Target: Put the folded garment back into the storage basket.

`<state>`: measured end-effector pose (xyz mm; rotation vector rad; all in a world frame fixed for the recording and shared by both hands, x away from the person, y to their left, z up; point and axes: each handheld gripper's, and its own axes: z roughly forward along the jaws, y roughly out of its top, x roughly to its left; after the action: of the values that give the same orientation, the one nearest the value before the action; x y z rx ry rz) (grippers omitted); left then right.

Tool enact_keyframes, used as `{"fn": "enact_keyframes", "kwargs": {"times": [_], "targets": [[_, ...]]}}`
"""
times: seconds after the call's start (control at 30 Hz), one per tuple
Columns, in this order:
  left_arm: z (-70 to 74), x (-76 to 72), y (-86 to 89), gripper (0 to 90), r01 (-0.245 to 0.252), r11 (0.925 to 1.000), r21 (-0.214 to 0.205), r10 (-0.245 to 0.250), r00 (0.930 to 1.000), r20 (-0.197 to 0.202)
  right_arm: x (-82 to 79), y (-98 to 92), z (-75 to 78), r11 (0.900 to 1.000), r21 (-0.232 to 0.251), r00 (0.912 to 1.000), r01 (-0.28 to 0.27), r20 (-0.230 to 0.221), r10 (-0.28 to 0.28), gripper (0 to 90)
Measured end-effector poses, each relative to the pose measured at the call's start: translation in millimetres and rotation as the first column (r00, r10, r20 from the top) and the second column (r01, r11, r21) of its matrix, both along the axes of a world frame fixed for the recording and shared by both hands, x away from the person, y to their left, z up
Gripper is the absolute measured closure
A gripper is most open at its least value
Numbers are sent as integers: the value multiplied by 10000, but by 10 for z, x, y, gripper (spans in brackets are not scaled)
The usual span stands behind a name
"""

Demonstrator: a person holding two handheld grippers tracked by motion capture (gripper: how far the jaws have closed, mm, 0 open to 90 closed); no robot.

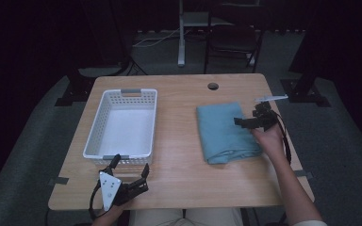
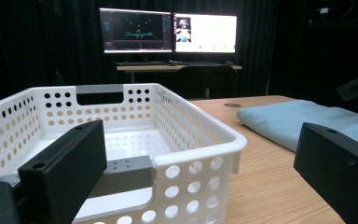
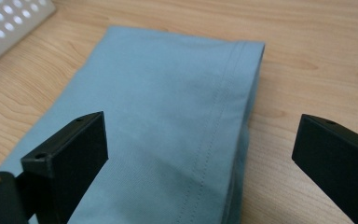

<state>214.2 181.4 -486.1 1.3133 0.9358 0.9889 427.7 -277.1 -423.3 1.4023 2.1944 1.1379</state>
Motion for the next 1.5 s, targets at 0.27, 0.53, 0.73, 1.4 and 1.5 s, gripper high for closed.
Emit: {"fn": "enact_keyframes", "kwargs": {"times": [0.27,0.53,0.73,1.4,1.5], "targets": [[0,0,0,37,4,10000,6,-4,10000,-6,78,-40,-115,9998,-165,9977,53,-671,-64,36],[0,0,0,37,5,10000,6,-5,10000,-4,130,-18,-231,9996,-168,9909,-217,-1334,193,36],[0,-1,0,37,2,10000,2,-2,10000,-1,152,20,-287,9989,-320,9866,-355,-1602,299,36],[-1,-2,1,37,-13,10000,0,13,10000,12,31,244,-362,9672,-1247,9708,-2211,-1229,2061,253],[-1,-1,1,37,-15,10000,10,15,10000,2,-5,251,-341,9678,-777,9639,-2393,-1386,2272,440]]}}
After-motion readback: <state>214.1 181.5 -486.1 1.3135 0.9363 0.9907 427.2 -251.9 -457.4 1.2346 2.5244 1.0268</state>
